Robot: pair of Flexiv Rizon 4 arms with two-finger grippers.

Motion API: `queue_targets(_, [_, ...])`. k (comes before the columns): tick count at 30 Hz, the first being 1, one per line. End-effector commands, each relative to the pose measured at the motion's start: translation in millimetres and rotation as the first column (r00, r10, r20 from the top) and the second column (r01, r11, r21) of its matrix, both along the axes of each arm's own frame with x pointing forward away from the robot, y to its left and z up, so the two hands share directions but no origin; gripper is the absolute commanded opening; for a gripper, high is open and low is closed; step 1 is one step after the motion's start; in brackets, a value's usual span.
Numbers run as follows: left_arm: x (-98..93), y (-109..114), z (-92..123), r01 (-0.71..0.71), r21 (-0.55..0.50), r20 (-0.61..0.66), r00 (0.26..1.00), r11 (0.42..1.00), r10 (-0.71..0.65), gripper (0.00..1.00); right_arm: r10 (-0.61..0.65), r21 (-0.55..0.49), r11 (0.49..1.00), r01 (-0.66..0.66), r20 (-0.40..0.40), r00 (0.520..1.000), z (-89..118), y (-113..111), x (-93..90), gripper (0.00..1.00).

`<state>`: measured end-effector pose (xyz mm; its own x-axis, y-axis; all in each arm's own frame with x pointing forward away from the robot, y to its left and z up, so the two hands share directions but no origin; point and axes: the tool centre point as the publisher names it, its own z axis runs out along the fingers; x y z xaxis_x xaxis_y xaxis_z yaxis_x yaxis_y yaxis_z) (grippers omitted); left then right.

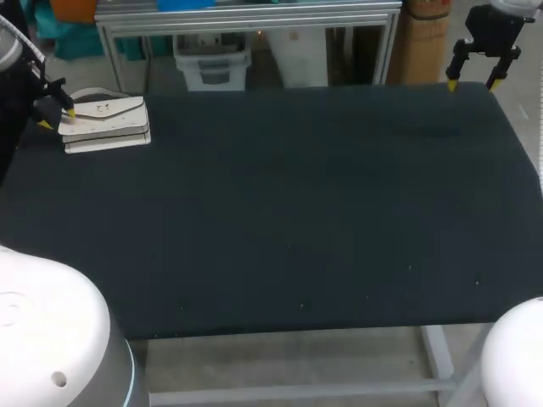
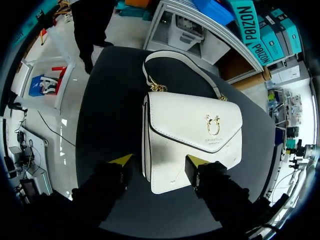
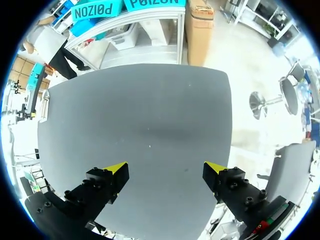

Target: Pick up the bag, open it, inspect its contents, close it, and place it on the opposite side

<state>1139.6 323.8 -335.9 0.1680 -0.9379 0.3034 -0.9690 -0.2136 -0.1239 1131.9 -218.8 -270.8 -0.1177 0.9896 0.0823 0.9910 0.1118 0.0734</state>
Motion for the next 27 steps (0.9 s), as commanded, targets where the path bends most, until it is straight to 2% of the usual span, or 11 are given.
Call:
queue_targets(1, [-30.0, -8.9, 29.9, -0.016, 0.04, 0.065, 0.998, 0.999, 0.014, 1.0, 0.003, -0.002, 1.0, -0.003, 0.01, 1.0, 3.4, 1.4, -6.9, 1.0])
queue_targets(4, [-38.6, -13.4, 42.8, -0.018, 0.067, 0.058, 0.998, 0.998, 0.014, 1.0, 0.007, -0.002, 1.0, -0.007, 0.012, 1.0, 4.9, 2.6, -10.0, 1.0])
queue_targets(15, [-70.2, -54.5, 82.9, 0.038, 0.204, -0.003, 0.999, 0.978, -0.038, 1.0, 0.016, -0.018, 1.0, -0.016, 0.025, 1.0, 17.0, 0.5, -17.2, 1.0])
queue_targets(27, [-99.8, -78.5, 102.0, 0.05, 0.288, -0.028, 0.999, 0.956, -0.044, 1.0, 0.005, -0.034, 0.999, -0.004, 0.044, 0.999, 31.5, -7.7, -25.9, 1.0])
